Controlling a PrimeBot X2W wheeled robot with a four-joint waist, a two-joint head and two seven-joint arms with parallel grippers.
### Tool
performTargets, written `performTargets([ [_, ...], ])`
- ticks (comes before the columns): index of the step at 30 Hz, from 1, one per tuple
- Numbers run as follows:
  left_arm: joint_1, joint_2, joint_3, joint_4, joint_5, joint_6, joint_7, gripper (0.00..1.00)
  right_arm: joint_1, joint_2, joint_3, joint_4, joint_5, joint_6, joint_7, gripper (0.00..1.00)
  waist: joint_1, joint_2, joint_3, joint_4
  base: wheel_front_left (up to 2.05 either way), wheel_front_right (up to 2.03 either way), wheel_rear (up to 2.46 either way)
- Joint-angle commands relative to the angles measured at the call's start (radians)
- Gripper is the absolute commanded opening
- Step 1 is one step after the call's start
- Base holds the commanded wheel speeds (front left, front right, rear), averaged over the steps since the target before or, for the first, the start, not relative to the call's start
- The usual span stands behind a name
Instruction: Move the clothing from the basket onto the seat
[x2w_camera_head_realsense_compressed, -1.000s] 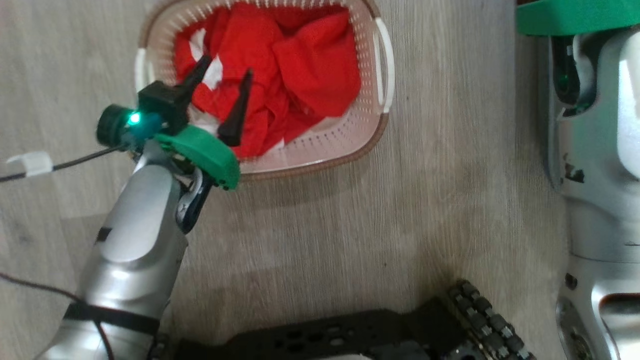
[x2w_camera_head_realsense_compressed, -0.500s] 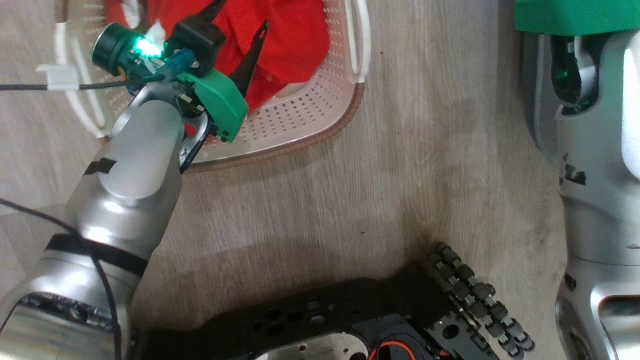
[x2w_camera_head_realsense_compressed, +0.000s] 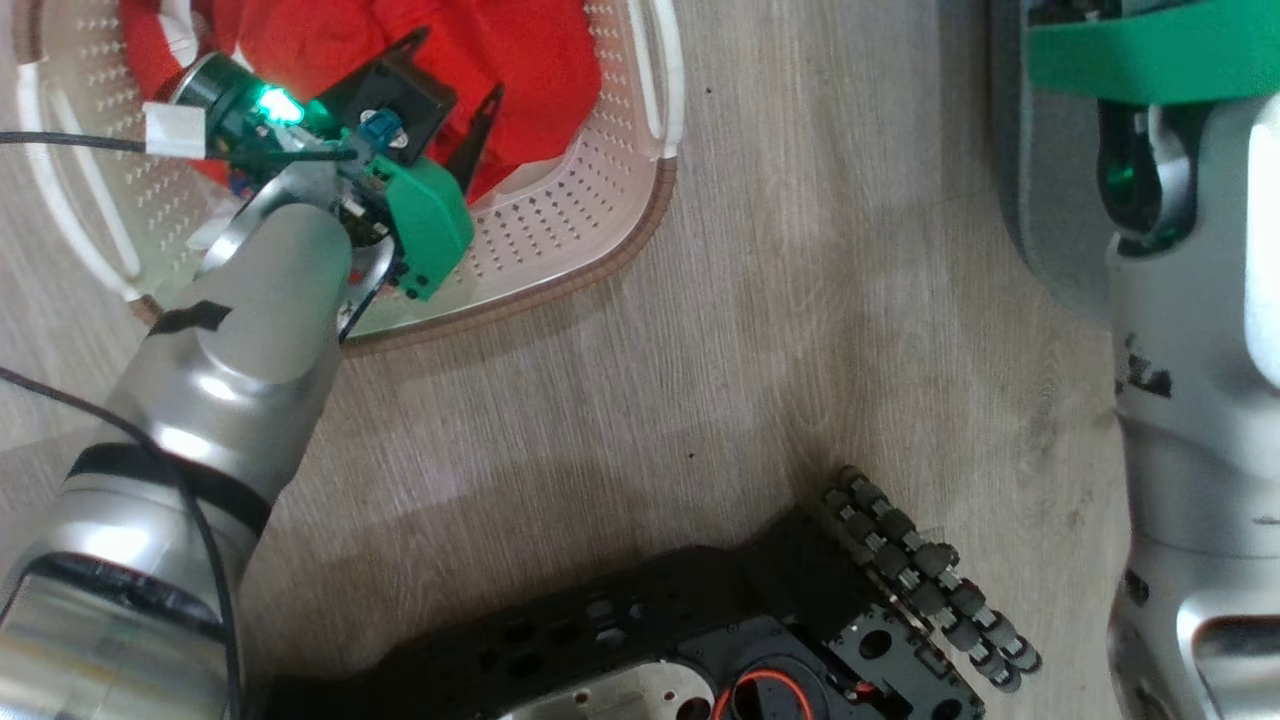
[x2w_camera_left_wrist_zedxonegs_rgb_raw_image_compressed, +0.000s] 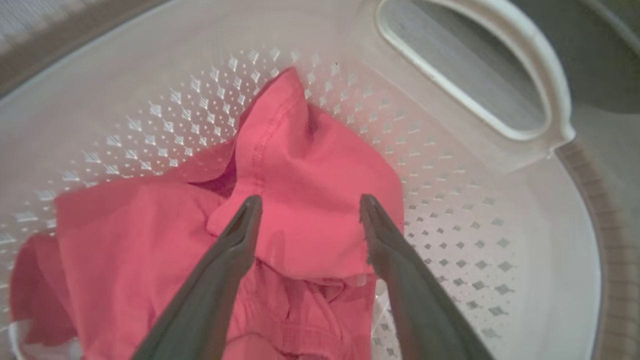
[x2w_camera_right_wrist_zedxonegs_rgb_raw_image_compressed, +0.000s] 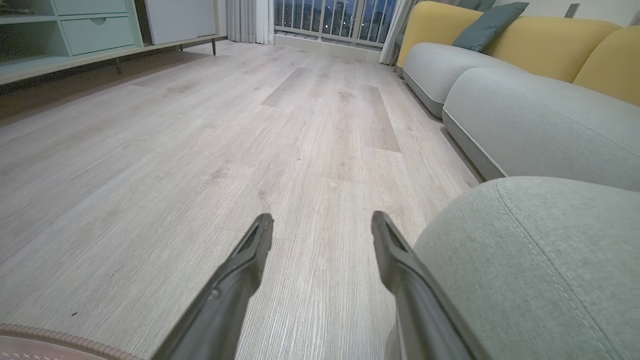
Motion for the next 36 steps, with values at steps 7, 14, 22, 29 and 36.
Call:
performTargets([
  [7, -0.032, 0.011, -0.004, 0.075, 0.031, 0.033, -0.005, 1.00, 0.083, 0.014, -0.002, -0.075, 0.016, 0.000, -0.006, 1.00, 0.0000, 0.0000, 0.006, -0.018, 0.00, 0.00, 0.00],
  [14, -0.048, -0.008, -0.001, 0.067, 0.018, 0.021, -0.005, 1.00, 0.104, 0.014, 0.007, -0.094, 0.023, 0.000, -0.006, 1.00, 0.0000, 0.0000, 0.010, -0.013, 0.00, 0.00, 0.00],
  [22, -0.045, -0.018, -0.020, 0.073, -0.010, -0.001, -0.005, 0.00, 0.109, 0.014, 0.013, -0.083, 0.028, 0.000, -0.006, 1.00, 0.0000, 0.0000, -0.006, -0.015, 0.00, 0.00, 0.00],
  [29, -0.033, -0.003, -0.022, 0.031, -0.057, -0.005, -0.005, 0.00, 0.089, 0.014, 0.012, -0.069, 0.036, 0.000, -0.006, 1.00, 0.0000, 0.0000, -0.035, -0.020, 0.00, 0.00, 0.00],
  [36, 0.026, 0.057, -0.007, -0.056, -0.141, -0.006, -0.005, 0.00, 0.053, 0.014, 0.036, -0.035, 0.047, 0.000, -0.006, 1.00, 0.0000, 0.0000, -0.091, -0.028, 0.00, 0.00, 0.00],
])
